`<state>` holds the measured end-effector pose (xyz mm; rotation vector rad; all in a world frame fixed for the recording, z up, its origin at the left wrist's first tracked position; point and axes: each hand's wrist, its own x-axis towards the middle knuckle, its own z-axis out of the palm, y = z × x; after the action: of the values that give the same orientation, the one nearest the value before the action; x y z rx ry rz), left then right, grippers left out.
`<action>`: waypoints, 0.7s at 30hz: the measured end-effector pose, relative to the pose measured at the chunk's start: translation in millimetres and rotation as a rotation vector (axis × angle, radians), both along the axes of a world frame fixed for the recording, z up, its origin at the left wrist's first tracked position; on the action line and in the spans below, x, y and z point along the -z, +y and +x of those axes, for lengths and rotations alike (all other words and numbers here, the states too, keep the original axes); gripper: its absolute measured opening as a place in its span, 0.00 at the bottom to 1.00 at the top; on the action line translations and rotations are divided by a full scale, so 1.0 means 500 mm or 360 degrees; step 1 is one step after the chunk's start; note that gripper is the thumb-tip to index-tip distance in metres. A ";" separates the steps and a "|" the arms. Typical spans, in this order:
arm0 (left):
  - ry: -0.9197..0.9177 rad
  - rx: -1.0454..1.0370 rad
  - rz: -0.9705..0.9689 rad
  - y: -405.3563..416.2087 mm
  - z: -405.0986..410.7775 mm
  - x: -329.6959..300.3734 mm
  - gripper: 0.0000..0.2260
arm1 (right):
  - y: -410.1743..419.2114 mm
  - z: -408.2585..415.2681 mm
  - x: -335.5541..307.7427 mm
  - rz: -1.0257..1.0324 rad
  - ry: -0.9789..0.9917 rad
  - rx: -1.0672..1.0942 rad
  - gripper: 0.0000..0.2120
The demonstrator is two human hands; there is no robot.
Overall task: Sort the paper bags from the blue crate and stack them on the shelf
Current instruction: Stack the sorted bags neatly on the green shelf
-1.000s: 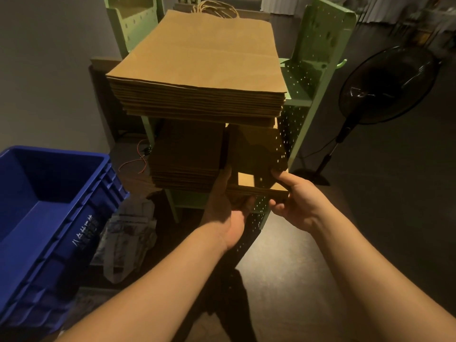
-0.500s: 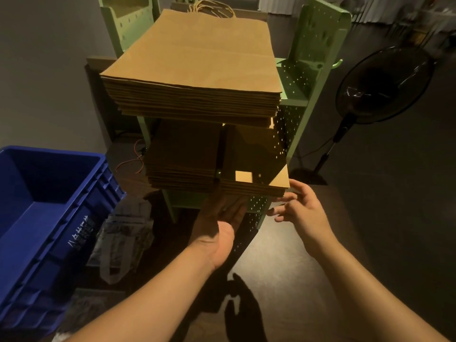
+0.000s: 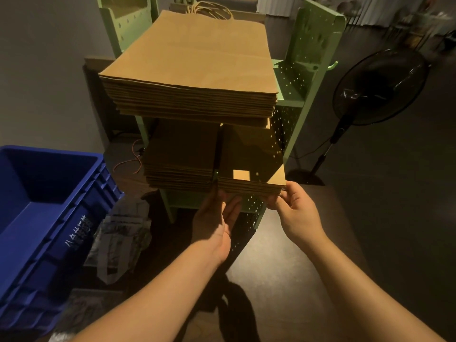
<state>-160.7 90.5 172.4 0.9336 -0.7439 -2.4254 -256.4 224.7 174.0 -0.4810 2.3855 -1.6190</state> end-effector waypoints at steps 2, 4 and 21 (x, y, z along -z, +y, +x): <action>-0.0008 -0.0001 0.0008 0.001 0.000 -0.002 0.08 | 0.001 -0.001 0.004 -0.0006 -0.0013 -0.0011 0.15; -0.0032 0.0004 0.0016 0.000 0.000 0.000 0.08 | 0.004 -0.001 0.007 -0.0011 -0.0013 -0.0033 0.16; -0.0007 0.0174 -0.0035 -0.014 0.012 0.005 0.06 | 0.005 0.004 -0.019 -0.0036 0.0384 0.0051 0.27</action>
<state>-154.6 83.7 169.9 0.9123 -0.8424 -2.5043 -254.2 227.3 183.3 -0.6808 2.5597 -1.6890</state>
